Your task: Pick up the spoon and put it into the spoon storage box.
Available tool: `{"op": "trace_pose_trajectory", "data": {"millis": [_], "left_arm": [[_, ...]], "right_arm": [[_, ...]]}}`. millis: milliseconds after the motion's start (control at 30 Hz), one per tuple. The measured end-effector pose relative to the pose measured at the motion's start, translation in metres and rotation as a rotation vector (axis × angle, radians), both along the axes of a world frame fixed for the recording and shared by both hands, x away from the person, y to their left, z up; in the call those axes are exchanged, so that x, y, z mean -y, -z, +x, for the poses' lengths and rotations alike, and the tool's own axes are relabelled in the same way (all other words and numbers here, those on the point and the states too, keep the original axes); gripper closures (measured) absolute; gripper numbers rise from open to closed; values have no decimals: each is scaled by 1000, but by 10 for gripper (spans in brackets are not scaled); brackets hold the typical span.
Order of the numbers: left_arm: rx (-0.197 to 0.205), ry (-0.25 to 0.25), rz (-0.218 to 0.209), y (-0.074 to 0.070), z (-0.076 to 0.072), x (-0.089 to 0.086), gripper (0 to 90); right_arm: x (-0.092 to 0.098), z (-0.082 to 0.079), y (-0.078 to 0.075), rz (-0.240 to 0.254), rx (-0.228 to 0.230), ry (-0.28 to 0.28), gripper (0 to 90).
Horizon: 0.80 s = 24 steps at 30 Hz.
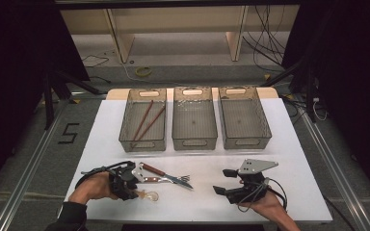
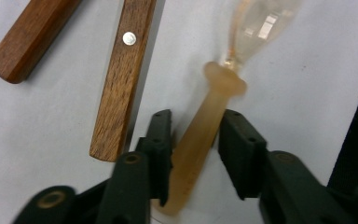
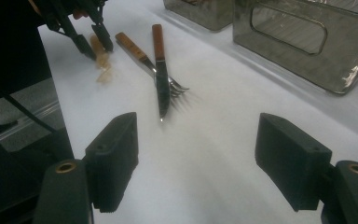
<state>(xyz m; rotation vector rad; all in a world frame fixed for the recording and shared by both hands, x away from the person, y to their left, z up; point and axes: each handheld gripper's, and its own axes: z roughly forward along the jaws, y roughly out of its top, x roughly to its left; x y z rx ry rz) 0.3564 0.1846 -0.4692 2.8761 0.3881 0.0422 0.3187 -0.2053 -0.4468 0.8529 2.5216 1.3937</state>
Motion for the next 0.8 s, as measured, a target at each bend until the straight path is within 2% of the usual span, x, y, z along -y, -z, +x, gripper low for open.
{"op": "trace_pose_trajectory", "data": {"millis": [100, 433, 500, 567, 733, 800], "left_arm": [[-9, -14, -13, 0, 2, -2, 747], [-4, -25, -15, -2, 1, -1, 760], [-6, -33, -32, -4, -1, 0, 760], [4, -18, -30, -8, -2, 1, 761], [33, -26, -79, -16, -5, 1, 761], [53, -55, -118, -19, -4, 2, 761]], "right_arm": [[0, 0, 0, 0, -1, -1, 309], [1, 2, 1, -1, -5, -3, 309], [1, 2, 1, -2, -5, -5, 309], [1, 2, 1, -1, -6, -5, 309], [-1, 2, 1, -5, -4, -7, 309], [-2, 2, 1, -6, -3, -6, 309]]}}
